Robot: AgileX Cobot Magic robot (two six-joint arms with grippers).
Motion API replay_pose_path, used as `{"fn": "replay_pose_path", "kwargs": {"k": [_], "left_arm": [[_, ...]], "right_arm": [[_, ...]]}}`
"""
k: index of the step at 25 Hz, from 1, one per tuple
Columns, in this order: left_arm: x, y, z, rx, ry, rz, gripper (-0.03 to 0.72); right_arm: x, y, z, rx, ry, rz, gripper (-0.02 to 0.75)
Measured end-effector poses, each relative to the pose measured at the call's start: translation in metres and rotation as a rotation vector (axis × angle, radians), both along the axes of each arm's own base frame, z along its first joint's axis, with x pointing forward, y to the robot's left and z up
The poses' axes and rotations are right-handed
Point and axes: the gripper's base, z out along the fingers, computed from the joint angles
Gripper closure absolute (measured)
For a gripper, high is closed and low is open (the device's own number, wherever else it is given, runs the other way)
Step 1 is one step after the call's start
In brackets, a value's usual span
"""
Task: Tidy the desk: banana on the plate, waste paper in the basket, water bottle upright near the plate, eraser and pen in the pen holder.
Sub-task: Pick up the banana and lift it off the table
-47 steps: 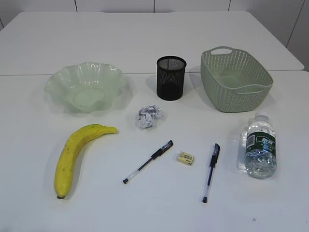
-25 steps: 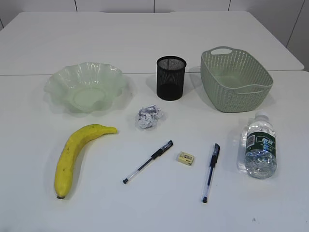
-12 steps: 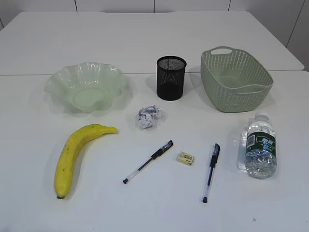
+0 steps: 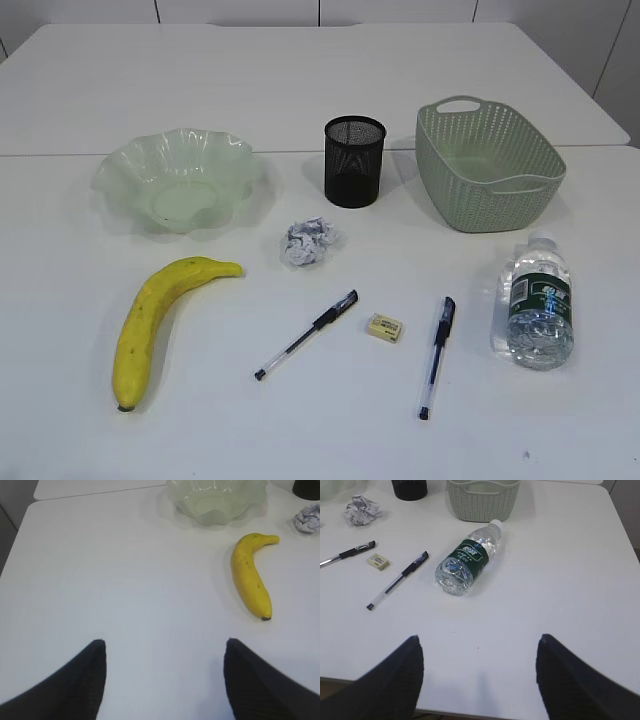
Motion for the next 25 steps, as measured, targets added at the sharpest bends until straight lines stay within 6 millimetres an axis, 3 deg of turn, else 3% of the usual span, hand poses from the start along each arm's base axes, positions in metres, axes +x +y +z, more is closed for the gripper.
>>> {"fn": "replay_pose_path", "kwargs": {"k": [5, 16, 25], "left_arm": [[0.004, 0.0, 0.003, 0.005, 0.022, 0.003, 0.17], [0.025, 0.0, 0.031, 0.018, 0.015, 0.005, 0.171], [0.052, -0.002, 0.054, 0.021, -0.005, 0.0, 0.184]], "right_arm": [[0.0, 0.0, 0.0, 0.005, 0.0, 0.001, 0.211], [0.0, 0.0, 0.002, 0.006, 0.002, 0.0, 0.211], [0.024, 0.003, 0.015, -0.004, 0.112, 0.0, 0.211]]}}
